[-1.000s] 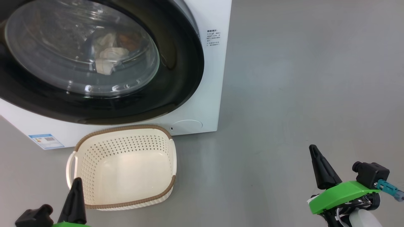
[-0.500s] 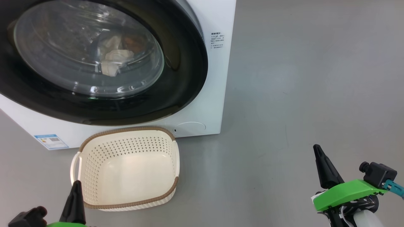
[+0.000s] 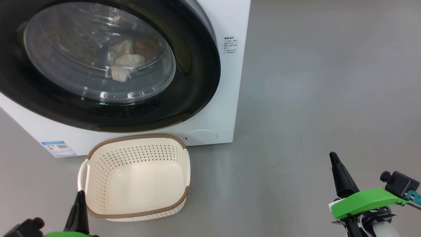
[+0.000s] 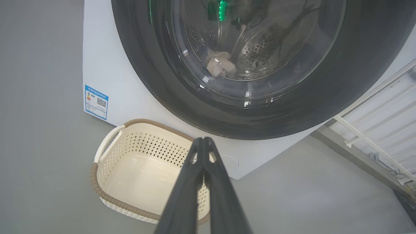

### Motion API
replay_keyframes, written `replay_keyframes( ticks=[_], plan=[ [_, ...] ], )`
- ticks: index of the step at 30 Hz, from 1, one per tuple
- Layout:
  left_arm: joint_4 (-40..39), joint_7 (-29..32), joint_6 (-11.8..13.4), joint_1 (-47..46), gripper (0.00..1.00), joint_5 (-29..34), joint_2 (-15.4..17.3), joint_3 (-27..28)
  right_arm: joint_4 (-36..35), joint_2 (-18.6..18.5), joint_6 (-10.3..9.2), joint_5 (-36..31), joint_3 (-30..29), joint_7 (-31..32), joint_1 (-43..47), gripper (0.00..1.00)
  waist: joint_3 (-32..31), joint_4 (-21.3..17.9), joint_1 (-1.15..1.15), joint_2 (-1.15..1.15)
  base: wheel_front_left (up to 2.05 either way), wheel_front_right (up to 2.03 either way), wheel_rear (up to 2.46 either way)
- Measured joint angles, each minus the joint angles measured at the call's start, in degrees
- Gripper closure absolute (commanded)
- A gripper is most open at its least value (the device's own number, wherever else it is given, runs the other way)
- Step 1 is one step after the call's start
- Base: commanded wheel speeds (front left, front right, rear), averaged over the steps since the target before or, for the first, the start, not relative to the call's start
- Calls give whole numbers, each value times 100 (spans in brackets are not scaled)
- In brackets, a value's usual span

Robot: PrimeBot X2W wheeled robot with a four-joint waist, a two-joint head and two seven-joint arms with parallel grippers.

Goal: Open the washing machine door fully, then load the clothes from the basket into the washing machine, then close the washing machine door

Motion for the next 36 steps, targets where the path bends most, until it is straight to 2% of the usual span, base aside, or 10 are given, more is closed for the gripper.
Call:
replay_keyframes(
  ticks=[36],
  plan=[
    [60, 590, 0, -126, 100, -2139, -75, 66, -198, 171, -14, 1819, -338, 582, 192, 100, -222, 205, 0, 0, 0, 0, 0]
  ],
)
